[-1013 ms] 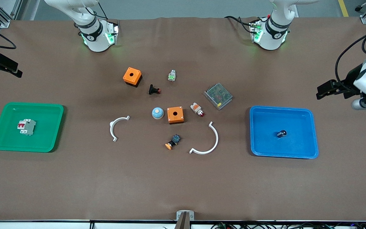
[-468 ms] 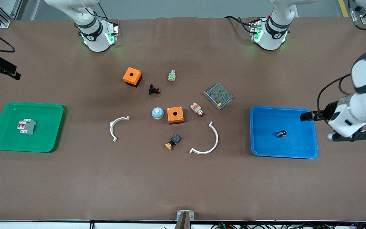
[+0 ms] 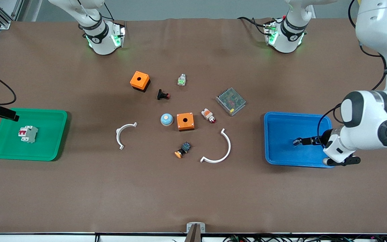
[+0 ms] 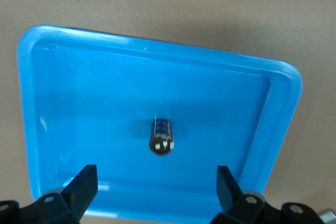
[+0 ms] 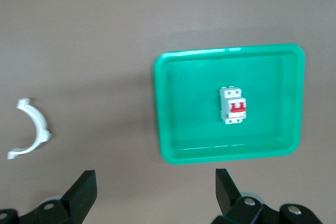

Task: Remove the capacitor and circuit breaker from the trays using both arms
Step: 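Grasp the black capacitor with the left gripper while the right gripper grasps the breaker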

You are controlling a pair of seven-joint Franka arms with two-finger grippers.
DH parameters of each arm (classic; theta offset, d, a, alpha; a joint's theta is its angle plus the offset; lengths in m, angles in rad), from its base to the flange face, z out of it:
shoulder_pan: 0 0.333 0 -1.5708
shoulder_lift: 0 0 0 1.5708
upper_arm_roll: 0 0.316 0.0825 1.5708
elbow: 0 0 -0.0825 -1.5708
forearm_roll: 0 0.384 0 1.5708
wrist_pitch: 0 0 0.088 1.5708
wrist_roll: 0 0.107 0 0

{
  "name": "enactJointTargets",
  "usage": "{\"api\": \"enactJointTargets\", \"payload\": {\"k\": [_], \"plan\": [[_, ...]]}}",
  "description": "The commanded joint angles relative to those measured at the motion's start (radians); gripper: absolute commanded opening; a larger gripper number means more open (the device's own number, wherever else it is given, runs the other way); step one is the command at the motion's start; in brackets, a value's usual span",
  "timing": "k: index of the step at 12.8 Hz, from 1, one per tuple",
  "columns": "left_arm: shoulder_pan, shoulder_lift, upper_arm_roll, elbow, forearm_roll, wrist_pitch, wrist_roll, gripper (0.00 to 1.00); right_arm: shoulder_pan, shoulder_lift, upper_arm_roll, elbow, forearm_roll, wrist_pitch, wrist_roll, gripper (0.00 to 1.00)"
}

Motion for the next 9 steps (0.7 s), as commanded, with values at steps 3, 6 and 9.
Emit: {"api": "enactJointTargets", "payload": {"k": [3, 6, 9], "plan": [[-0.005, -0.02, -0.006, -0.119, 0.034, 0.139, 0.0, 1.0, -0.12, 0.074, 0.015, -0.177, -0.015, 0.304, -0.205, 1.0], [-0.006, -0.044, -0.011, -0.205, 0.035, 0.24, -0.002, 1.0, -0.177, 0.122, 0.015, -0.287, -0.009, 0.504, -0.291, 1.0], [-0.015, -0.047, -0.011, -0.254, 0.036, 0.305, -0.011, 1.0, -0.242, 0.209, 0.02, -0.287, -0.001, 0.607, -0.371, 1.0]]}}
